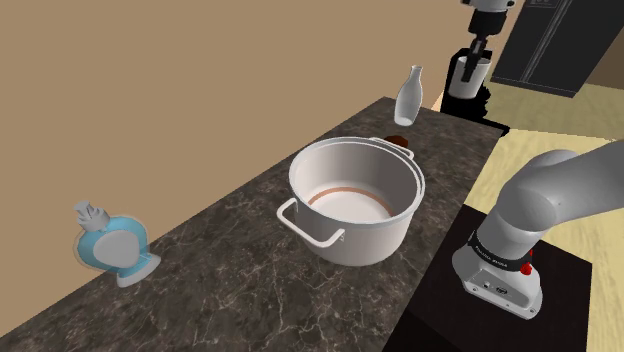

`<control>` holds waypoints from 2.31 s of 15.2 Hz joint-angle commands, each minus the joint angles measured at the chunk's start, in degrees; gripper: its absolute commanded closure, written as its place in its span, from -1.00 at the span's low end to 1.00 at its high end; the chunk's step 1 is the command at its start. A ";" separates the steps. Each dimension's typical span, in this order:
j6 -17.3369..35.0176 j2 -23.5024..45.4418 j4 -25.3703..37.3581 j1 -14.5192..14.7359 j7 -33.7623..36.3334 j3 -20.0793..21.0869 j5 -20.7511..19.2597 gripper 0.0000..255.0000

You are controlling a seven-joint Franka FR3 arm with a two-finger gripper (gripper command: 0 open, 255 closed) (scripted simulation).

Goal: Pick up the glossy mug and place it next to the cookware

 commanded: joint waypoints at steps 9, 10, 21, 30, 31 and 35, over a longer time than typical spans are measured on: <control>-0.10 6.26 4.98 3.62 8.07 6.50 5.09 1.00; 0.15 7.31 5.62 4.10 9.19 7.33 5.71 1.00; 1.86 21.59 17.10 9.01 20.52 15.25 10.91 1.00; 0.37 36.78 33.34 12.63 28.79 20.24 12.42 1.00; -0.06 38.70 35.65 13.05 29.66 20.72 12.43 1.00; -2.48 47.06 46.28 14.88 33.00 22.36 12.15 1.00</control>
